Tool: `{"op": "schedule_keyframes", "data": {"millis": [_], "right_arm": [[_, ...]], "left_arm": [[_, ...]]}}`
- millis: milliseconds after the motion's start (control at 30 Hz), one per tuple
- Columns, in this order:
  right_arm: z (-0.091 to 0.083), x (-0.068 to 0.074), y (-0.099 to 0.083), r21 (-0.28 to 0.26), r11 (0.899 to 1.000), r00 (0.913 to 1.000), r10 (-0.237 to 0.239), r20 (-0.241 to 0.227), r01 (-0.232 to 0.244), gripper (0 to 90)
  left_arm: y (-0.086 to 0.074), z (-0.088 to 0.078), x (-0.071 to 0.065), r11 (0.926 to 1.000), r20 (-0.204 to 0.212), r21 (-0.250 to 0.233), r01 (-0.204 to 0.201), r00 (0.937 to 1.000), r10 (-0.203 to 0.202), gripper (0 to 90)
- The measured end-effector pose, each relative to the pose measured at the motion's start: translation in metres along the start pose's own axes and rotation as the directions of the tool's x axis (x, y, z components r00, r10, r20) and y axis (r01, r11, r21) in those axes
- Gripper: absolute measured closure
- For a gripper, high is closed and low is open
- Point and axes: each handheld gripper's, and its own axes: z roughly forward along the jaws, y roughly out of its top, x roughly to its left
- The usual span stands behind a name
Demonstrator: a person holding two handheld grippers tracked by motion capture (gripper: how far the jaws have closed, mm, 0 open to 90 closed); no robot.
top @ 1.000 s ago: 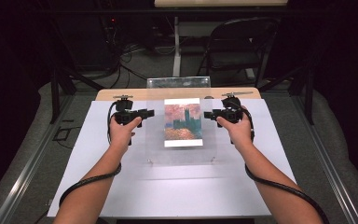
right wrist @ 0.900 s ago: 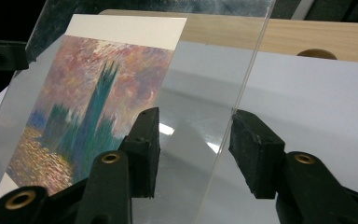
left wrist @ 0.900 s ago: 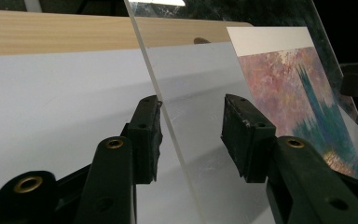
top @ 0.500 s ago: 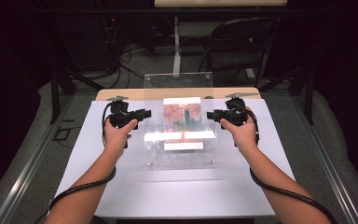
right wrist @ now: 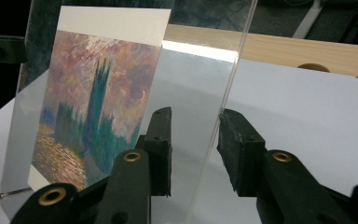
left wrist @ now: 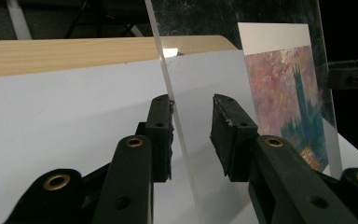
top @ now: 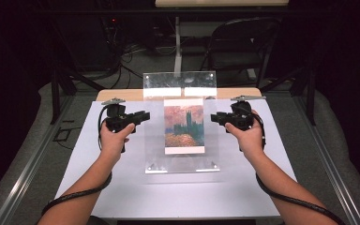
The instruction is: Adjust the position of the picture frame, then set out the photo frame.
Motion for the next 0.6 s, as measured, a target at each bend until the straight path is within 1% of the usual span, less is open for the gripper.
{"op": "schedule_keyframes", "data": {"millis": [67, 200, 267, 400, 500, 533, 600], "right_arm": [[-0.004, 0.002, -0.001, 0.0, 1.0, 0.9999, -0.012, 0.0, 0.012, 66.8], [-0.013, 0.008, -0.004, -0.006, 0.999, 0.9991, -0.041, 0.007, 0.041, 67.9], [-0.017, 0.01, -0.006, -0.01, 0.999, 0.9989, -0.047, 0.007, 0.047, 68.9], [-0.025, 0.013, -0.009, -0.023, 0.999, 0.9988, -0.048, -0.003, 0.048, 71.0], [-0.029, 0.014, -0.011, -0.027, 0.999, 0.9988, -0.048, -0.011, 0.048, 71.9], [-0.031, 0.015, -0.012, -0.027, 0.999, 0.9991, -0.041, -0.016, 0.04, 72.2], [-0.033, 0.016, -0.013, -0.03, 0.999, 0.9989, -0.04, -0.022, 0.04, 73.0]], "left_arm": [[-0.001, -0.003, -0.004, 0.9999, -0.003, -0.003, -0.016, 0.9999, 0.016, 69.4], [-0.003, -0.01, -0.01, 0.9995, 0.005, -0.014, -0.03, 0.9995, 0.03, 70.9], [-0.004, -0.014, -0.012, 0.9991, 0.008, -0.017, -0.038, 0.9992, 0.038, 71.7], [-0.006, -0.02, -0.018, 0.9981, 0.009, -0.021, -0.059, 0.9982, 0.059, 72.9], [-0.008, -0.024, -0.021, 0.9962, 0.004, -0.019, -0.085, 0.9964, 0.085, 73.2], [-0.008, -0.025, -0.022, 0.9961, 0.004, -0.02, -0.086, 0.9963, 0.086, 73.5], [-0.009, -0.028, -0.024, 0.9961, 0.008, -0.022, -0.086, 0.9963, 0.086, 74.1]]}}
